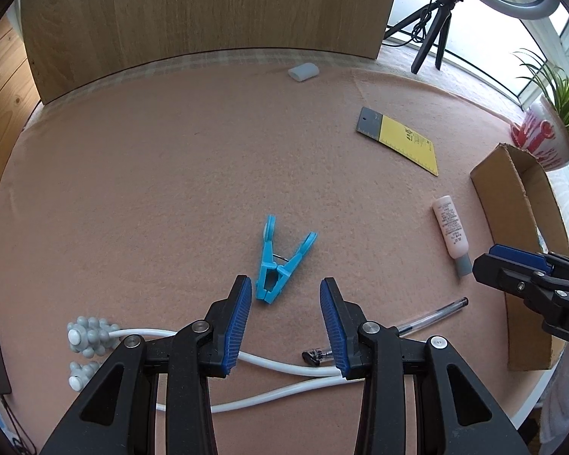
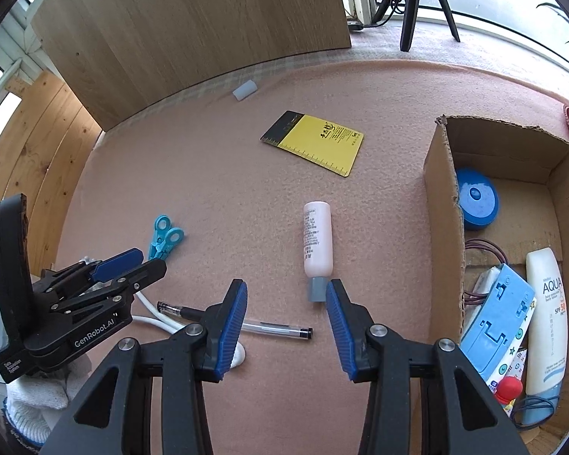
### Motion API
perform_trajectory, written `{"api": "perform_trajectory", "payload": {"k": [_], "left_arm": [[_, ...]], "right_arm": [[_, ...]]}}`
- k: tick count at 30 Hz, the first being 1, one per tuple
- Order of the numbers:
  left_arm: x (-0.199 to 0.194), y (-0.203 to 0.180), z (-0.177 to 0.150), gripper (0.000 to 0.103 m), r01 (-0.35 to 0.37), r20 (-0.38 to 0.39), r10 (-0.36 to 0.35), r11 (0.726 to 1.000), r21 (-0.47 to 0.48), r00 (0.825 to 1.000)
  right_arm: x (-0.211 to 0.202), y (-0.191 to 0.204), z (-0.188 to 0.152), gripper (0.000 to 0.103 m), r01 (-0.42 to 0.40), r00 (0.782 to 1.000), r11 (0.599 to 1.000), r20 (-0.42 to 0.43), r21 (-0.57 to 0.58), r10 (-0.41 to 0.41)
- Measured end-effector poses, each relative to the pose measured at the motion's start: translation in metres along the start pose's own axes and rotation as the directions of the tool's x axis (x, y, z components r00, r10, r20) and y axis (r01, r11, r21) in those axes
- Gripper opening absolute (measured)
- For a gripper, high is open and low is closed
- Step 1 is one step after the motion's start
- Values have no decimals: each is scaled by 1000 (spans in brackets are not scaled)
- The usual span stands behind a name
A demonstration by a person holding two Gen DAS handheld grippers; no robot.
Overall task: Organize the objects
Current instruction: 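Grasp the blue clothespin clip with the left gripper while the right gripper grasps the pink lotion bottle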
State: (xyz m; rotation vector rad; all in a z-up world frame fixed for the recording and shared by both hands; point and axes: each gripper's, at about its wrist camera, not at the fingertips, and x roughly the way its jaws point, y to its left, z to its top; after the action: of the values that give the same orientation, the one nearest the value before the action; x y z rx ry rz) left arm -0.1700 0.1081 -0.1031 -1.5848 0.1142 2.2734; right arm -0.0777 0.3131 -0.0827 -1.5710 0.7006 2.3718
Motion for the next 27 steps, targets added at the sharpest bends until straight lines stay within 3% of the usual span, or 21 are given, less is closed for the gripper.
{"api": "perform_trajectory", "payload": {"k": [27], "left_arm": [[22,-6,12,37,-32,-14,32,999,32,999]], "right_arm": [[48,-3,24,38,104,992,994,-74,-26,-106]]}}
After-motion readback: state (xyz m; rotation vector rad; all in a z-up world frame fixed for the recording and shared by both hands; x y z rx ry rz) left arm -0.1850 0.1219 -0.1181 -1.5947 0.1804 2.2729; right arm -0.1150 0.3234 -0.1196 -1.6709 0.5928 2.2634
